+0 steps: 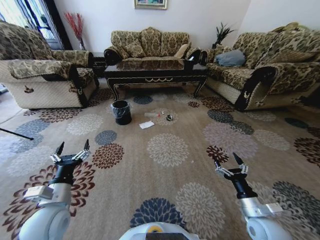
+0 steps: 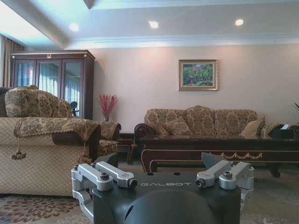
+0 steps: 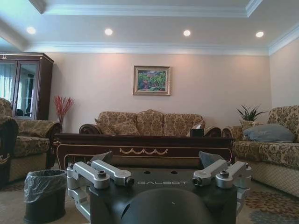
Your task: Move to the front of the table and pick up the trash from the floor, then place it into the trash bin.
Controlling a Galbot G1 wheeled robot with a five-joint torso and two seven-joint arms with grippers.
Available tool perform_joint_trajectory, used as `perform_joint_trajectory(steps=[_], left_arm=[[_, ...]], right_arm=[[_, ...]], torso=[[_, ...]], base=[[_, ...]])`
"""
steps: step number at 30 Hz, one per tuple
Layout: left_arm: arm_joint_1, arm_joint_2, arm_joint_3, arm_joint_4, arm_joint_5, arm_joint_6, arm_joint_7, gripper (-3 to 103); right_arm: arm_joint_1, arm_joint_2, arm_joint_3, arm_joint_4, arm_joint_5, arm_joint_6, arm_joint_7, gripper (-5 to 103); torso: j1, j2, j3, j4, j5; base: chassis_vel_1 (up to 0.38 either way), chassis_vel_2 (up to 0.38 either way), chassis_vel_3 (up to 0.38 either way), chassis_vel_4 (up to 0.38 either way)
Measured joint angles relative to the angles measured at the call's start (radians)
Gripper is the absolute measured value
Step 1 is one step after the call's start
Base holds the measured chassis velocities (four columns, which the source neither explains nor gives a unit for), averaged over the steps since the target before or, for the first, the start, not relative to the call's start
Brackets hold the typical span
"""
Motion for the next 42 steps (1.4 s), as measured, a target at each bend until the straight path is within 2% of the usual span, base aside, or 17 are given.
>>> perform_joint_trajectory(steps=[15,20,23,26,29,31,35,37,42], left_arm=[[0.012,-0.002,-0.024,-0.046,-0.022,0.0,0.0,100],[0.013,-0.003,-0.025,-0.043,-0.021,-0.001,0.002,100],[0.014,-0.007,-0.023,-0.04,-0.019,-0.003,0.003,100],[0.01,-0.006,-0.022,-0.037,-0.018,-0.003,0.003,100],[0.007,-0.005,-0.021,-0.032,-0.017,-0.003,0.003,100],[0.006,-0.006,-0.018,-0.028,-0.014,-0.003,0.004,100],[0.004,-0.007,-0.014,-0.024,-0.01,-0.002,0.005,100],[0.003,-0.006,-0.014,-0.022,-0.009,-0.002,0.006,100],[0.002,-0.005,-0.015,-0.019,-0.008,-0.002,0.007,100]], right_arm=[[-0.013,0.01,0.019,0.067,-0.012,0.019,0.014,100],[-0.012,0.011,0.021,0.072,-0.014,0.023,0.015,100],[-0.011,0.011,0.019,0.067,-0.018,0.024,0.015,100],[-0.007,0.012,0.015,0.059,-0.02,0.026,0.015,100],[-0.006,0.012,0.014,0.057,-0.02,0.027,0.015,100],[-0.004,0.012,0.013,0.053,-0.021,0.028,0.015,100],[-0.003,0.011,0.012,0.05,-0.02,0.03,0.014,100],[0.0,0.011,0.009,0.047,-0.021,0.031,0.014,100],[0.0,0.013,0.007,0.044,-0.024,0.032,0.013,100]], torso=[[0.0,0.0,0.001,0.0,-0.0001],[0.0,0.0,0.001,0.0,0.0005],[0.0,0.0,0.001,0.0001,-0.0005],[0.0,0.0,0.001,0.0,0.0005],[0.0,0.0,0.001,0.0,-0.0006],[0.0,0.0,0.001,0.0001,0.0006],[0.0,0.0,0.001,0.0,-0.0009],[0.0,0.0,0.001,0.0,0.0006],[0.0,0.0,0.001,0.0001,0.0002]], base=[[-0.216,0.209,0.221,-0.202],[-0.329,0.314,0.341,-0.321],[-0.372,0.356,0.366,-0.365],[-0.361,0.352,0.366,-0.378],[-0.364,0.371,0.359,-0.384],[-0.338,0.373,0.323,-0.362],[-0.352,0.345,0.329,-0.351],[-0.349,0.351,0.345,-0.341],[-0.361,0.344,0.37,-0.35]])
